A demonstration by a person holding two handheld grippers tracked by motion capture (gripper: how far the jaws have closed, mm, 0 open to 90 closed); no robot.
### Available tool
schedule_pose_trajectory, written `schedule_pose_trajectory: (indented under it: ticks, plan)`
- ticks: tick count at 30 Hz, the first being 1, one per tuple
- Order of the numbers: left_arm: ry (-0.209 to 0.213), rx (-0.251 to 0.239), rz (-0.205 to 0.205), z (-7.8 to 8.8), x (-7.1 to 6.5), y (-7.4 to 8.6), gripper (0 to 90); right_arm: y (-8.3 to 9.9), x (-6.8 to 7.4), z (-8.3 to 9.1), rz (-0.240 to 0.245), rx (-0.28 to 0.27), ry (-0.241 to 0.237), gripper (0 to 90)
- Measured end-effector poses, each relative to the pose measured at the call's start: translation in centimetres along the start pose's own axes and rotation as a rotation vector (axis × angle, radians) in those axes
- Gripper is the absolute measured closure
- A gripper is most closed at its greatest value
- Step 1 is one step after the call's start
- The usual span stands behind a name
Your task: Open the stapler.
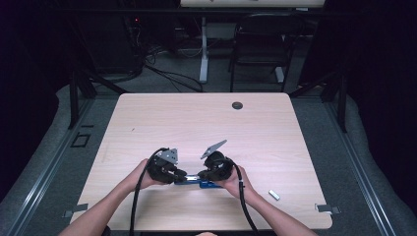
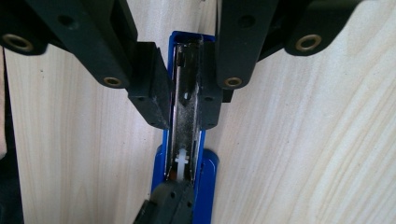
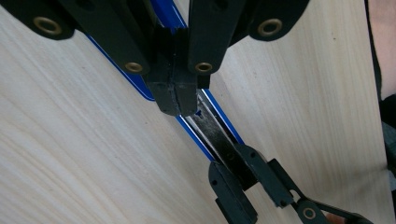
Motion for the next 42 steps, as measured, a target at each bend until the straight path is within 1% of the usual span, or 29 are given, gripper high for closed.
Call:
schedule_pose_trajectory:
  ticks: [1, 2, 3, 4, 5, 6, 9, 10, 11, 15, 17, 20, 21, 24, 25, 26, 28, 29, 30, 31, 32, 34, 35, 36, 37, 38, 40, 41, 42]
  plan:
    - [0.003, -0.007, 0.001, 0.0, 0.0, 0.0, 74.9, 0.0, -0.1, 0.2, -0.002, -0.006, 0.0, 90.0]
    - [-0.004, 0.005, -0.002, 0.0, 0.0, 0.0, 74.9, 0.0, -0.3, 0.4, 0.003, -0.002, 0.006, 90.0]
    - [-0.005, 0.006, -0.004, 0.0, 0.0, 0.0, 74.9, -0.1, -0.3, 0.5, -0.006, -0.013, 0.004, 89.7]
    - [-0.007, 0.01, -0.006, 0.0, 0.0, 0.1, 74.9, -0.2, -0.4, 0.6, -0.001, -0.018, 0.008, 89.5]
    - [0.004, -0.002, -0.002, 0.0, 0.0, 0.0, 74.9, -0.2, -0.5, 0.9, 0.004, -0.016, 0.011, 89.2]
    - [0.005, -0.001, -0.001, 0.0, 0.0, 0.0, 74.9, -0.3, -0.5, 1.1, -0.001, -0.027, 0.013, 88.7]
    - [0.007, -0.004, 0.0, -0.1, 0.0, 0.0, 74.9, -0.4, -1.0, 2.4, 0.001, -0.032, 0.028, 88.3]
    - [-0.006, 0.013, -0.001, 0.0, 0.1, 0.1, 75.1, -0.3, -1.2, 2.8, 0.004, -0.035, 0.034, 87.7]
    - [-0.006, 0.012, -0.002, 0.0, 0.1, 0.1, 75.3, -0.2, -1.4, 3.2, -0.001, -0.035, 0.039, 87.0]
    - [-0.009, 0.011, -0.002, 0.0, 0.2, 0.1, 76.6, 0.6, -2.5, 4.8, -0.014, -0.024, 0.068, 82.4]
    - [-0.01, 0.012, -0.004, 0.0, 0.1, 0.1, 76.6, 1.2, -2.9, 5.5, -0.014, -0.005, 0.081, 80.4]
    - [-0.01, 0.012, -0.004, 0.0, 0.1, 0.1, 76.7, 2.0, -3.5, 6.3, -0.024, 0.008, 0.101, 76.2]
    - [-0.011, 0.013, -0.004, 0.0, 0.1, 0.1, 76.7, 2.2, -3.7, 6.5, -0.031, 0.004, 0.106, 74.8]
    - [-0.009, 0.011, -0.003, 0.0, 0.1, 0.1, 76.7, 2.7, -4.3, 7.1, -0.034, 0.018, 0.124, 69.4]
    - [-0.009, 0.011, -0.005, 0.0, 0.1, 0.1, 76.7, 2.8, -4.4, 7.3, -0.039, 0.014, 0.128, 66.1]
    - [-0.009, 0.011, -0.004, 0.0, 0.1, 0.1, 76.7, 3.0, -4.7, 7.5, -0.041, 0.028, 0.14, 62.8]
    - [-0.009, 0.011, -0.003, 0.0, 0.1, 0.1, 76.7, 3.4, -5.0, 7.9, -0.055, 0.038, 0.159, 57.2]
    - [-0.01, 0.012, -0.004, 0.0, 0.1, 0.1, 76.7, 3.7, -5.1, 8.1, -0.061, 0.052, 0.171, 53.3]
    - [0.0, 0.0, -0.003, -0.1, 0.1, 0.0, 76.7, 4.1, -5.3, 8.3, -0.059, 0.066, 0.182, 51.7]
    - [0.001, 0.0, -0.004, -0.1, 0.1, 0.0, 76.7, 4.4, -5.5, 8.5, -0.06, 0.07, 0.188, 49.3]
    - [-0.01, 0.013, -0.005, 0.0, 0.1, 0.1, 76.7, 4.8, -5.7, 8.7, -0.067, 0.076, 0.194, 45.2]
    - [-0.008, 0.014, -0.005, 0.0, 0.1, 0.1, 76.7, 5.5, -6.0, 9.1, -0.087, 0.085, 0.203, 41.1]
    - [-0.008, 0.012, -0.005, 0.0, 0.2, 0.1, 76.7, 5.8, -6.2, 9.3, -0.085, 0.095, 0.215, 38.6]
    - [-0.008, 0.012, -0.005, 0.0, 0.1, 0.1, 76.7, 6.7, -6.6, 10.2, -0.081, 0.173, 0.252, 35.9]
    - [-0.008, 0.012, -0.005, 0.0, 0.1, 0.1, 76.7, 6.9, -6.7, 10.3, -0.087, 0.172, 0.251, 34.3]
    - [-0.008, 0.013, -0.005, 0.0, 0.1, 0.1, 76.7, 6.8, -6.7, 9.9, -0.108, 0.099, 0.227, 32.7]
    - [-0.007, 0.012, -0.006, 0.0, 0.2, 0.1, 76.7, 7.5, -7.1, 10.4, -0.107, 0.116, 0.245, 28.8]
    - [0.008, -0.005, -0.001, -0.1, 0.1, 0.0, 76.7, 7.7, -7.2, 10.6, -0.114, 0.115, 0.249, 27.7]
    - [0.008, -0.005, -0.001, -0.1, 0.1, 0.0, 76.7, 8.0, -7.4, 10.7, -0.12, 0.12, 0.252, 26.3]
Point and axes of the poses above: each handheld gripper's, and its own axes: z roughly backward along the jaws, y roughly out of its underside, x roughly to its left, the point moved 9 cm from there along -z, roughly forward along the jaws, and after that the axes turned 1 degree about -z, right-handed, at the moved point
